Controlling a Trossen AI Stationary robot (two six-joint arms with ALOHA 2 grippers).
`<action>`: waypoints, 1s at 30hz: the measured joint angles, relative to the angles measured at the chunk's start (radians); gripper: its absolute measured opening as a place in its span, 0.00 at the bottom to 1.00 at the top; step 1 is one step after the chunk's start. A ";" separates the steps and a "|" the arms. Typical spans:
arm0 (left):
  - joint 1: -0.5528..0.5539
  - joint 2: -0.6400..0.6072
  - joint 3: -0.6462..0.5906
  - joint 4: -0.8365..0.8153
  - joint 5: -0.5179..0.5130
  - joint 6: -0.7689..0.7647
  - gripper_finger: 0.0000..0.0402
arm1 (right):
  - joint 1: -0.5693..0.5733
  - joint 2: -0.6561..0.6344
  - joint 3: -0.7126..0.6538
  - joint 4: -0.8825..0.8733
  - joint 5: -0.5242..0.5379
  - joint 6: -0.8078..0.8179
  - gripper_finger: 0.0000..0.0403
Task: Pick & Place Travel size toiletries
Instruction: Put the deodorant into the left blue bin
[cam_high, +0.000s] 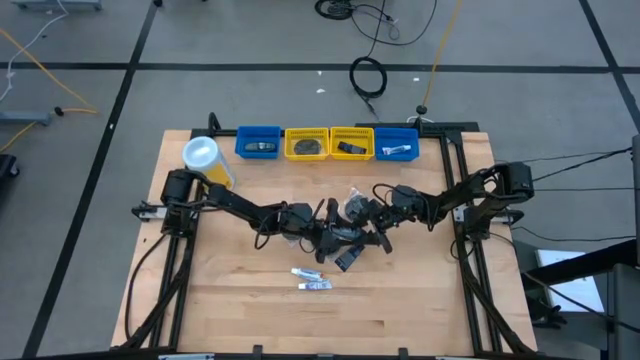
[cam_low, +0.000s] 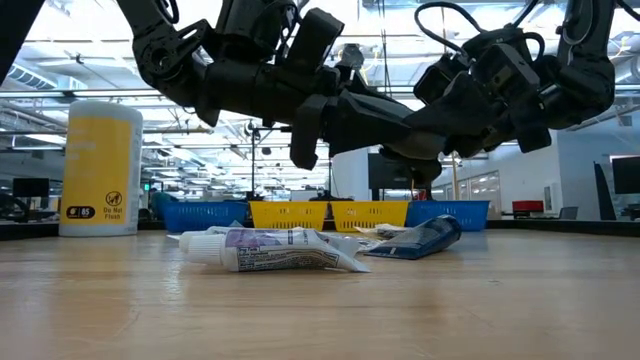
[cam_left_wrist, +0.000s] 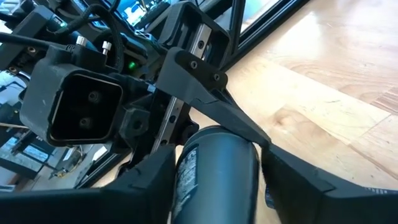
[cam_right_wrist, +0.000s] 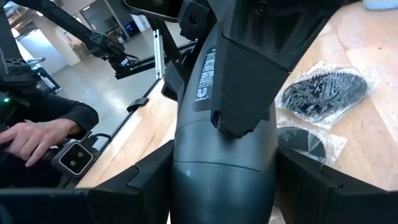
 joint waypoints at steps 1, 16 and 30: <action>0.000 0.000 0.000 -0.003 0.000 0.001 0.49 | 0.000 0.000 0.000 -0.002 -0.001 0.000 0.55; -0.015 -0.002 0.003 -0.119 -0.094 -0.016 0.50 | -0.029 -0.043 0.003 0.013 0.009 -0.030 0.76; 0.007 -0.175 0.001 -0.766 -0.813 -0.212 0.48 | -0.024 -0.177 -0.095 0.002 0.169 -0.100 0.79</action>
